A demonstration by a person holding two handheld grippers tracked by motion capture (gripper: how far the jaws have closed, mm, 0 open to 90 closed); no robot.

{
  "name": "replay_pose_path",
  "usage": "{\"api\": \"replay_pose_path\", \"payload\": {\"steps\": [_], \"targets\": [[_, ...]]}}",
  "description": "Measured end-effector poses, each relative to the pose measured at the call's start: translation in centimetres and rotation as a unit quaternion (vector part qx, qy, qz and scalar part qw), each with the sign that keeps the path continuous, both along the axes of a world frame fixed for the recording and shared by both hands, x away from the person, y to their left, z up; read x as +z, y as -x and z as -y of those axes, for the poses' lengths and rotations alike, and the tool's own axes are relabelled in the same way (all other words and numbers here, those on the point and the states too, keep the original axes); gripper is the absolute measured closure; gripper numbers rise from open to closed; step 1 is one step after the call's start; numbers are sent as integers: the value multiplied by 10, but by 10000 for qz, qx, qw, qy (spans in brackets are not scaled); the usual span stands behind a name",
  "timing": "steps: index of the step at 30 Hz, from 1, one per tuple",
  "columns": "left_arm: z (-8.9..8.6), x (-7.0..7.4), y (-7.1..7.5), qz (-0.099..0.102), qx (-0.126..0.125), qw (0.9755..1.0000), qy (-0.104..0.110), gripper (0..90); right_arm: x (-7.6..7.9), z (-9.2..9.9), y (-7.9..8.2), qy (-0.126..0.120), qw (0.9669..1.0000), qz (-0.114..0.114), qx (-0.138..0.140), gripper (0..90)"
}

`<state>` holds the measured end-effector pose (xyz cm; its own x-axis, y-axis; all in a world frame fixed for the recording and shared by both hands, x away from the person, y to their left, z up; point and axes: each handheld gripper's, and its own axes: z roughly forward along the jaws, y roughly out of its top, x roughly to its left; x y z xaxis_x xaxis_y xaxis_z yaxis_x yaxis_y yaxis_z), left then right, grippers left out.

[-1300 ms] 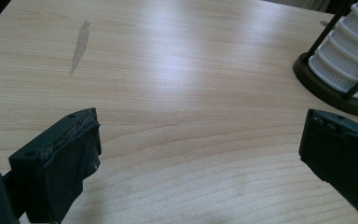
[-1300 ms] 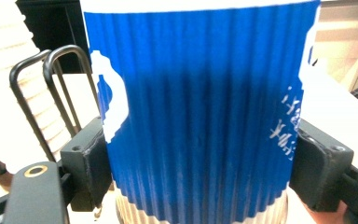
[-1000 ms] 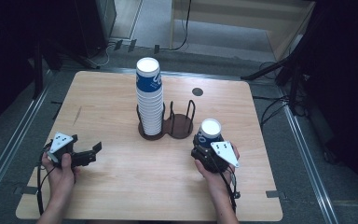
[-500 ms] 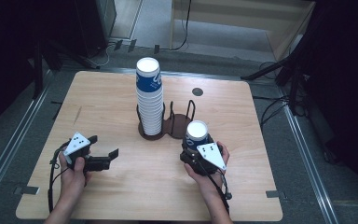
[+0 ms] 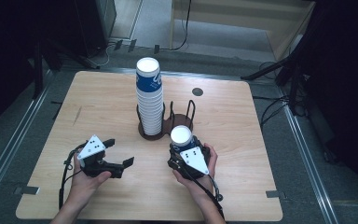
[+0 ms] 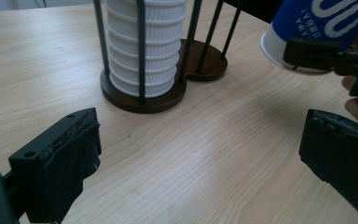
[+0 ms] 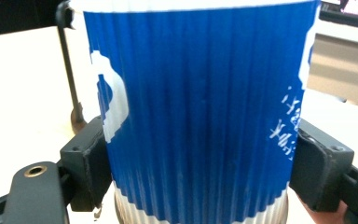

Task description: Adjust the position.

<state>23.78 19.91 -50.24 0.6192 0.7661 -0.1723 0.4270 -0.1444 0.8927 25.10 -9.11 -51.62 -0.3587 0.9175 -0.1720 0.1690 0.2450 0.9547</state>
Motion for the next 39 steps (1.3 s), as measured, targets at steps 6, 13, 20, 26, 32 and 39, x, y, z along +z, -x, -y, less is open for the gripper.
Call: {"api": "replay_pose_path", "payload": {"steps": [6,13,20,26,32,39], "targets": [[5,3,2,-30,-259,9996,119,0,-4,-9,4,322,9993,174,113,190],[12,8,4,-79,-384,9991,174,45,-11,-21,10,693,9967,335,258,189],[17,9,5,-195,-617,9976,226,71,-19,-34,15,1115,9915,514,430,189],[20,11,7,-224,-776,9964,274,81,-28,-48,25,1642,9813,803,605,189],[22,12,7,-226,-819,9961,248,138,-32,-54,28,1835,9758,866,820,189],[30,11,10,-223,-937,9953,32,138,-37,-59,31,2117,9685,969,881,189]]}}
